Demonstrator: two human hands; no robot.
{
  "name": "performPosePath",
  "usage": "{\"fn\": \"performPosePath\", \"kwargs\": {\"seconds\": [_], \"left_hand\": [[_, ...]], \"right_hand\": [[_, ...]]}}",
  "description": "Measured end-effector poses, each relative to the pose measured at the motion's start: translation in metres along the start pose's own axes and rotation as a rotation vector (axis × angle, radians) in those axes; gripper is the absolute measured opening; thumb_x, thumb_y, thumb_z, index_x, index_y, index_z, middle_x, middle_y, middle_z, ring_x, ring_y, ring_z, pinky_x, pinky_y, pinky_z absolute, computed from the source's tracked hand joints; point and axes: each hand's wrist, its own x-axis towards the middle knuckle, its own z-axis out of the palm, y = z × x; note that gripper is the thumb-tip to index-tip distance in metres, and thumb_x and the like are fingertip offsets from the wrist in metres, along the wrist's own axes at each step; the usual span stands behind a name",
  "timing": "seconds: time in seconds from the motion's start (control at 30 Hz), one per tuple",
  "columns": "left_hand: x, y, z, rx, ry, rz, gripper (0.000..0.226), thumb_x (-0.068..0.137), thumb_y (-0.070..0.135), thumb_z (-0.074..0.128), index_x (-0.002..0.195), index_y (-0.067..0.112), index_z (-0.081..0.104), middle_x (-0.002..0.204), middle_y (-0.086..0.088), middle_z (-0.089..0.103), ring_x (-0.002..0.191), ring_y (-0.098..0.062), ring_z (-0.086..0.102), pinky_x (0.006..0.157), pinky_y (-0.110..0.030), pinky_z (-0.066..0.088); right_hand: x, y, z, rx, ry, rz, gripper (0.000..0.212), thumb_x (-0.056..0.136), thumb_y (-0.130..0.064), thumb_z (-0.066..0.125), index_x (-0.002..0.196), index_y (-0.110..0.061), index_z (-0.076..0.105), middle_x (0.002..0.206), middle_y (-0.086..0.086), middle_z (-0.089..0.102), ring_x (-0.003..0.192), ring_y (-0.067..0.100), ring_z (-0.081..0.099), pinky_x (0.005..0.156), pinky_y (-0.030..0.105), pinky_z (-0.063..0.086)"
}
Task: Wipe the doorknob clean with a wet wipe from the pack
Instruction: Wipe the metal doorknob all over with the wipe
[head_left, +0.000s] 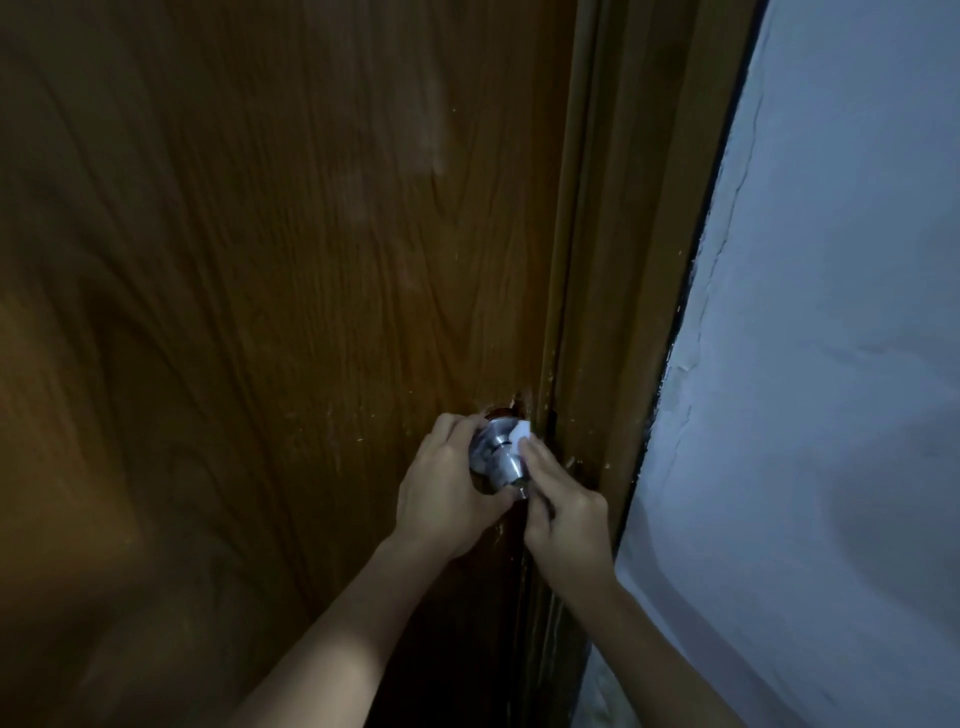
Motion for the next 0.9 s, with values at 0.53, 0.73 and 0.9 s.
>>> {"fn": "performPosePath", "kwargs": {"seconds": [0.53,0.73,0.9], "left_hand": [[0.001,0.002,-0.001,0.01,0.006,-0.006,0.078,0.061,0.035,0.08,0.127,0.022,0.042,0.12,0.008,0.045,0.108,-0.008,0.046,0.08,-0.02,0.04],[0.001,0.003,-0.001,-0.003,0.005,-0.001,0.076,0.061,0.035,0.079,0.126,0.021,0.043,0.119,0.008,0.045,0.107,-0.009,0.046,0.08,-0.021,0.04],[0.0,0.004,-0.002,-0.011,-0.007,-0.001,0.076,0.062,0.033,0.08,0.127,0.02,0.043,0.121,0.005,0.045,0.109,-0.011,0.046,0.081,-0.023,0.042]], "right_hand": [[-0.001,-0.006,-0.001,0.302,-0.096,0.542,0.045,0.092,-0.002,0.041,0.129,-0.024,0.049,0.074,-0.013,0.062,0.062,-0.002,0.058,0.065,0.015,0.045],[-0.009,-0.005,-0.009,0.224,-0.075,0.444,0.049,0.089,0.001,0.043,0.127,-0.029,0.051,0.077,-0.003,0.067,0.056,0.008,0.058,0.052,0.015,0.045],[0.006,-0.012,-0.012,0.514,-0.18,0.616,0.047,0.09,0.003,0.041,0.117,-0.031,0.059,0.096,-0.011,0.067,0.086,0.002,0.062,0.082,0.028,0.054]]}}
